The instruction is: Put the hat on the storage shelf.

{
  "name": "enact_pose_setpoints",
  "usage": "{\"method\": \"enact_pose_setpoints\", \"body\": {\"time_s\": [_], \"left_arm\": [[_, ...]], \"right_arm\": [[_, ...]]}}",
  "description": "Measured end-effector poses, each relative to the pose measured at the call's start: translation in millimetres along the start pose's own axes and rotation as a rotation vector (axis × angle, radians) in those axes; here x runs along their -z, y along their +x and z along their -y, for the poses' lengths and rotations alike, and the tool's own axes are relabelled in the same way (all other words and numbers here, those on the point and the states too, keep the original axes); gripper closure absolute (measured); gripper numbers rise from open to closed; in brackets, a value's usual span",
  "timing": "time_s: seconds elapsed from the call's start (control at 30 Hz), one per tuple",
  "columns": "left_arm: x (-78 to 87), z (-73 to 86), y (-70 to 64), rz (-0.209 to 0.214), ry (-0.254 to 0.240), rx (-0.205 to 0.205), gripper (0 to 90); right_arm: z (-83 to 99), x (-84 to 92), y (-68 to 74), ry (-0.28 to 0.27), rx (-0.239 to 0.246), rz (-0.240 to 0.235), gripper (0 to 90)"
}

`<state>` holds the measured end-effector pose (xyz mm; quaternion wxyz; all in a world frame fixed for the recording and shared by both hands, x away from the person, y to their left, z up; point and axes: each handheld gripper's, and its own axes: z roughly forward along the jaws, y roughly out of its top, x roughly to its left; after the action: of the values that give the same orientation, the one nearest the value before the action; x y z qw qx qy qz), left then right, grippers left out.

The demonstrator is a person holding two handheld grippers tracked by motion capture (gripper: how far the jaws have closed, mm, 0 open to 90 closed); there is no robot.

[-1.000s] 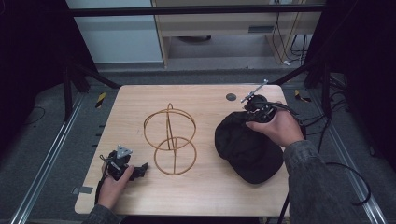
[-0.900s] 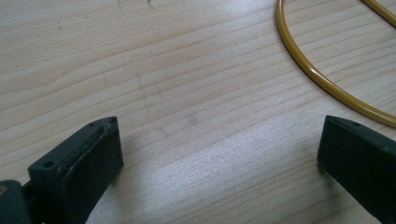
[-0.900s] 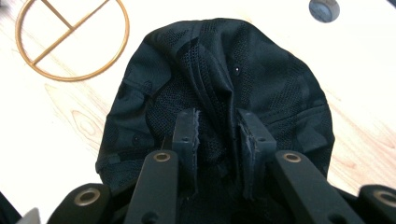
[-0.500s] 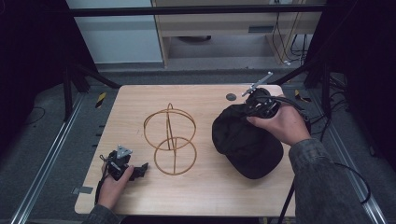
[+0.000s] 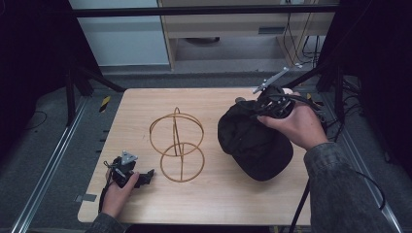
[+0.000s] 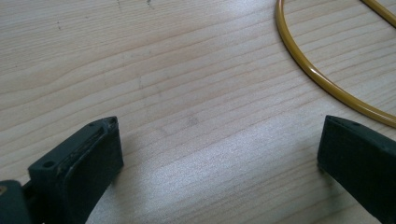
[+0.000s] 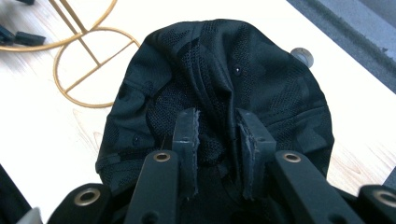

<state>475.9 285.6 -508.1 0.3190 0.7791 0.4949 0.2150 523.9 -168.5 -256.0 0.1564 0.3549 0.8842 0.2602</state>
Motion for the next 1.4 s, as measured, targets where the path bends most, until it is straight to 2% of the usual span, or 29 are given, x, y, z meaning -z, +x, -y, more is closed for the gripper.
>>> {"method": "enact_pose_setpoints", "body": {"time_s": [0.6,1.13,1.4], "left_arm": [[0.1,0.1,0.0,0.001,0.000,-0.001,0.0],[-0.1,-0.1,0.2,0.002,0.000,-0.002,0.0],[-0.1,0.0,0.2,0.003,0.000,-0.003,0.0]], "right_arm": [[-12.1,25.6,9.1,-0.077,0.039,0.005,71.5],[-10.5,52.1,25.6,-0.208,0.095,-0.019,71.5],[-13.5,57.2,28.1,-0.231,0.105,-0.020,71.5]]}}
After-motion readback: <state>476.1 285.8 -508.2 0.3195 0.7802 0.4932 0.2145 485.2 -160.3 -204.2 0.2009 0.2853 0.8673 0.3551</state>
